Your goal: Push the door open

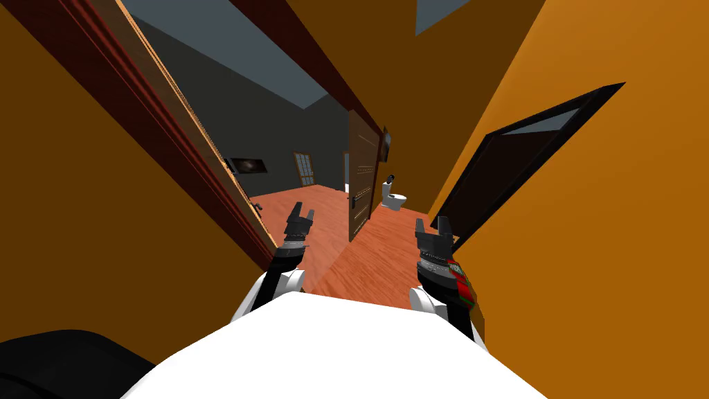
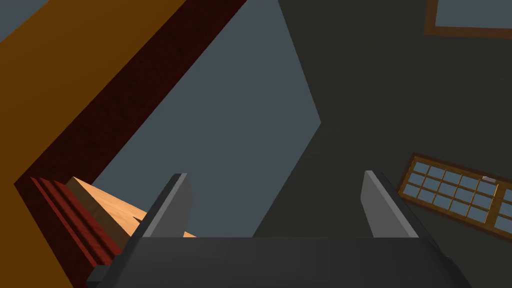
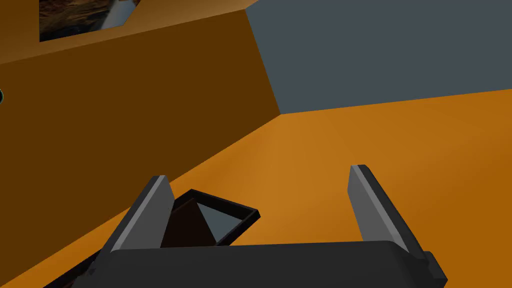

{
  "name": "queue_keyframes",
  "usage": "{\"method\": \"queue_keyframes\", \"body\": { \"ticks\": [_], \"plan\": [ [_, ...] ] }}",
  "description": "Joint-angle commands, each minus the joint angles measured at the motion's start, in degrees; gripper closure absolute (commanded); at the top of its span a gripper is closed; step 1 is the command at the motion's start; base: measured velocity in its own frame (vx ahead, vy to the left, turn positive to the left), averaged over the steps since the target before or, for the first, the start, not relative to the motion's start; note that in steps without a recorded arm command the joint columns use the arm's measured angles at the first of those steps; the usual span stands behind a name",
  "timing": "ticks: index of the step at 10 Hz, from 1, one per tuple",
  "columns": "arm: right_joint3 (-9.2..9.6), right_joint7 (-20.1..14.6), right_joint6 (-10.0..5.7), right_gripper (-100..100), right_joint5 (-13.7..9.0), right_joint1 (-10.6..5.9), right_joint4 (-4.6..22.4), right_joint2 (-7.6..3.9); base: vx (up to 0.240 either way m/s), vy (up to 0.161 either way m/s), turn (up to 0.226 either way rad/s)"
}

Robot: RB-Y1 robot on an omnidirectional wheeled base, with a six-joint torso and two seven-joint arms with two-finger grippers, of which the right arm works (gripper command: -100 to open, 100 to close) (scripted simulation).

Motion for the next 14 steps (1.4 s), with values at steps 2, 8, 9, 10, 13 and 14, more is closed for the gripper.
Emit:
{"method": "queue_keyframes", "body": {
  "ticks": [2,8,9,10,13,14],
  "plan": [
    [0.52,0.5,0.16,-100,-1.2,0.34,1.0,-1.13,0.134,-0.028,0.224],
    [2.26,2.3,0.7,-100,-5.4,1.46,4.3,-4.62,0.18,-0.075,0.234],
    [2.66,2.7,0.82,-100,-6.3,1.72,5.0,-5.38,0.193,-0.09,0.321],
    [3.07,3.1,0.95,-100,-7.2,1.98,5.8,-6.15,0.175,-0.108,0.39],
    [4.38,4.4,1.35,-100,-10.4,2.83,8.2,-8.63,0.16,-0.126,0.333],
    [4.61,4.7,1.42,-100,-10.9,2.98,8.7,-9.06,0.133,-0.127,0.275]
  ]
}}
